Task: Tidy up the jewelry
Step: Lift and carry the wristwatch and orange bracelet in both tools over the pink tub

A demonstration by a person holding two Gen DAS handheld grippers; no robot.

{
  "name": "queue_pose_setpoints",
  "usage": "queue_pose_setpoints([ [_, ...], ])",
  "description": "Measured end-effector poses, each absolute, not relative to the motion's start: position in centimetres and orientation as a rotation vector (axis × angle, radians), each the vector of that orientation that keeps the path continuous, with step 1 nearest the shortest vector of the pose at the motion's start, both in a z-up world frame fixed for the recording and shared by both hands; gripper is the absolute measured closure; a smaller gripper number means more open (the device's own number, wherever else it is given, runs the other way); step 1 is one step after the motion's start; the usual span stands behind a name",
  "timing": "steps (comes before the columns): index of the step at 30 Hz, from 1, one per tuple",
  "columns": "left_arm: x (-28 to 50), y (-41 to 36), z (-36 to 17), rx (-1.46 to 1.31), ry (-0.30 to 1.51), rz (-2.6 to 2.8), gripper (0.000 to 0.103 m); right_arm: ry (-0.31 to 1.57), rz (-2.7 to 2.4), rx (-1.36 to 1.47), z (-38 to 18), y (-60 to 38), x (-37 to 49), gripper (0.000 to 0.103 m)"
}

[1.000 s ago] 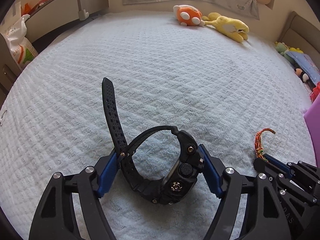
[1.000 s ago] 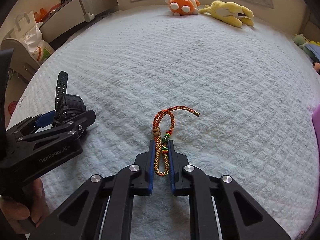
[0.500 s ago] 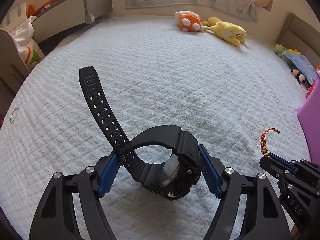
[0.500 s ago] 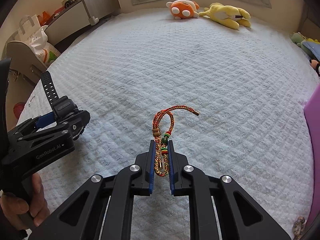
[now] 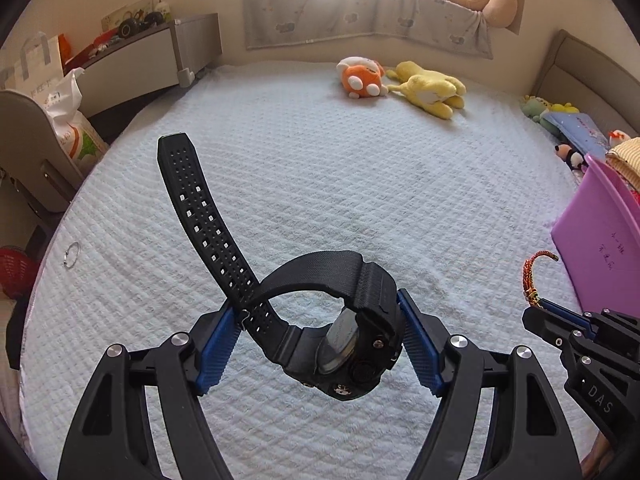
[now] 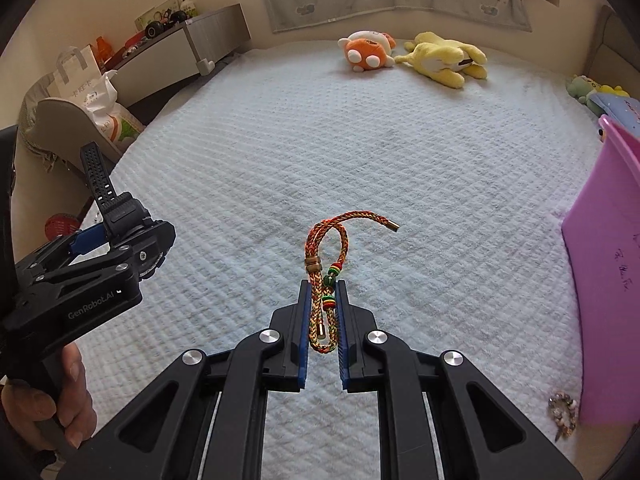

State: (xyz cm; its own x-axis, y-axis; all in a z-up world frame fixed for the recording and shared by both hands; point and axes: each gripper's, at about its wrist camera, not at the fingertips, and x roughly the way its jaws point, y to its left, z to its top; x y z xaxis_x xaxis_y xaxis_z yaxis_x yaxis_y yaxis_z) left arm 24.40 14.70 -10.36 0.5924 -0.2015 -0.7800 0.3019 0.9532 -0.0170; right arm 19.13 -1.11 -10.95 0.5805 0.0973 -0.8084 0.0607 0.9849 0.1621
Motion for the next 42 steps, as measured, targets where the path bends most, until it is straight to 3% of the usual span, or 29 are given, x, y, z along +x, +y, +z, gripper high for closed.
queue_pose_setpoints([
  [13, 18.5, 8.8, 2.4, 0.219, 0.816, -0.511, 0.031, 0.890, -0.128, 0.309, 1.3, -5.7, 8.7, 0.092],
  [24, 11.8, -5.1, 8.3, 0.266, 0.761, -0.762, 0.031, 0.810, -0.355, 0.379, 8.1, -18.6, -1.0, 0.092],
  [33, 7.6, -18.8, 8.4, 0.277, 0.816, -0.802, 0.031, 0.842, -0.336, 0.383, 7.5, -30.9, -3.4, 0.092],
  [42, 7.1, -28.9, 2.7, 0.290, 1.019, -0.704, 0.031, 0.978, -0.222, 0.394, 3.1, -40.6, -0.7, 0.092],
])
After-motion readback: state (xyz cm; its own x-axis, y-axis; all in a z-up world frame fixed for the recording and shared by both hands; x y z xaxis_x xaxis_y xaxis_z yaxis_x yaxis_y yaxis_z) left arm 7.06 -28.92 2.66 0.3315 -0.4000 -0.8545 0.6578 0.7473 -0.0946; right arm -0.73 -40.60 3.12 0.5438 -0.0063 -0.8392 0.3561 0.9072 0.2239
